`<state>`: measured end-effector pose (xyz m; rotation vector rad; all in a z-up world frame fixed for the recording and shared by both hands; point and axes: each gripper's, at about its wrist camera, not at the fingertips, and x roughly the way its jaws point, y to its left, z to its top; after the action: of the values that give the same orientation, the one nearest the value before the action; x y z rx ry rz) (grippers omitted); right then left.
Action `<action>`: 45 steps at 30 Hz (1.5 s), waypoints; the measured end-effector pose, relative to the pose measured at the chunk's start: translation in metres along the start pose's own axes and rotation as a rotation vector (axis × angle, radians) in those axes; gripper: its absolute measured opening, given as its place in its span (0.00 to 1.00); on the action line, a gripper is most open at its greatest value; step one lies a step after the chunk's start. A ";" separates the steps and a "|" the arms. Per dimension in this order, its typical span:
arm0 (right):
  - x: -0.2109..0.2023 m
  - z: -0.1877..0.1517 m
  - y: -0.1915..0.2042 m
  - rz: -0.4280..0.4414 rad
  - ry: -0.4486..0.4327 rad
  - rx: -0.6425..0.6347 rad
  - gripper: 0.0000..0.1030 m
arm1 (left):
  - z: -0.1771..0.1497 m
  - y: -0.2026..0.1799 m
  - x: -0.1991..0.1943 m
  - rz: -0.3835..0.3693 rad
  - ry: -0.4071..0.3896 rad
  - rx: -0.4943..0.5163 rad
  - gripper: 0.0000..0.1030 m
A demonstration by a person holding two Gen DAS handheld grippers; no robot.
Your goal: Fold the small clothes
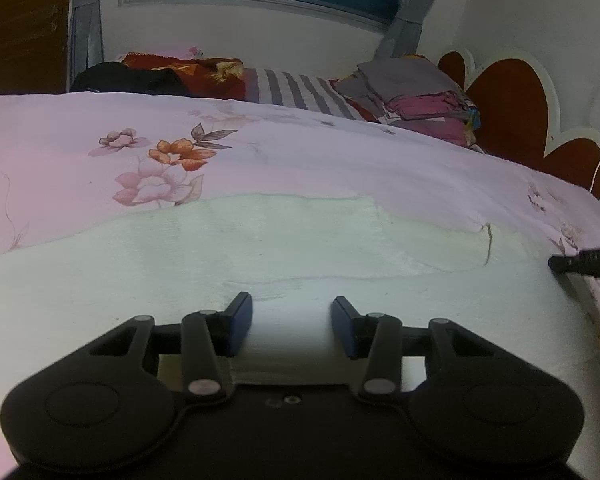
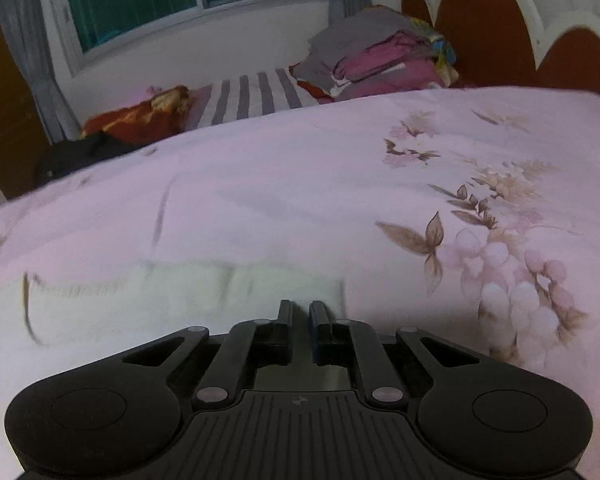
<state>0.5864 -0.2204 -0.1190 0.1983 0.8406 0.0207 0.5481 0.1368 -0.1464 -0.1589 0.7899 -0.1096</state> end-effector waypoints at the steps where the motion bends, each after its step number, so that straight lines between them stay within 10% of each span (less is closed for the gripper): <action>1: 0.002 0.003 0.000 -0.001 0.006 -0.021 0.09 | 0.000 -0.002 0.000 0.006 0.001 0.011 0.42; 27: -0.098 -0.079 0.022 0.008 0.021 -0.068 0.09 | -0.026 -0.040 -0.048 0.047 -0.034 0.084 0.50; 36: -0.109 -0.090 0.026 0.009 0.018 -0.052 0.09 | -0.036 -0.005 -0.068 0.037 -0.038 -0.029 0.68; 42: -0.131 -0.104 0.039 0.018 -0.018 -0.061 0.10 | -0.060 0.068 -0.118 0.160 -0.095 -0.213 0.74; 44: -0.134 -0.109 0.044 0.021 -0.017 -0.068 0.20 | -0.067 0.100 -0.138 0.221 -0.131 -0.283 0.68; 45: -0.134 -0.110 0.044 0.018 -0.019 -0.064 0.49 | -0.072 0.121 -0.149 0.265 -0.153 -0.333 0.63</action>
<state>0.4178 -0.1717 -0.0835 0.1459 0.8184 0.0627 0.3969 0.2715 -0.1146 -0.3709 0.6653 0.2836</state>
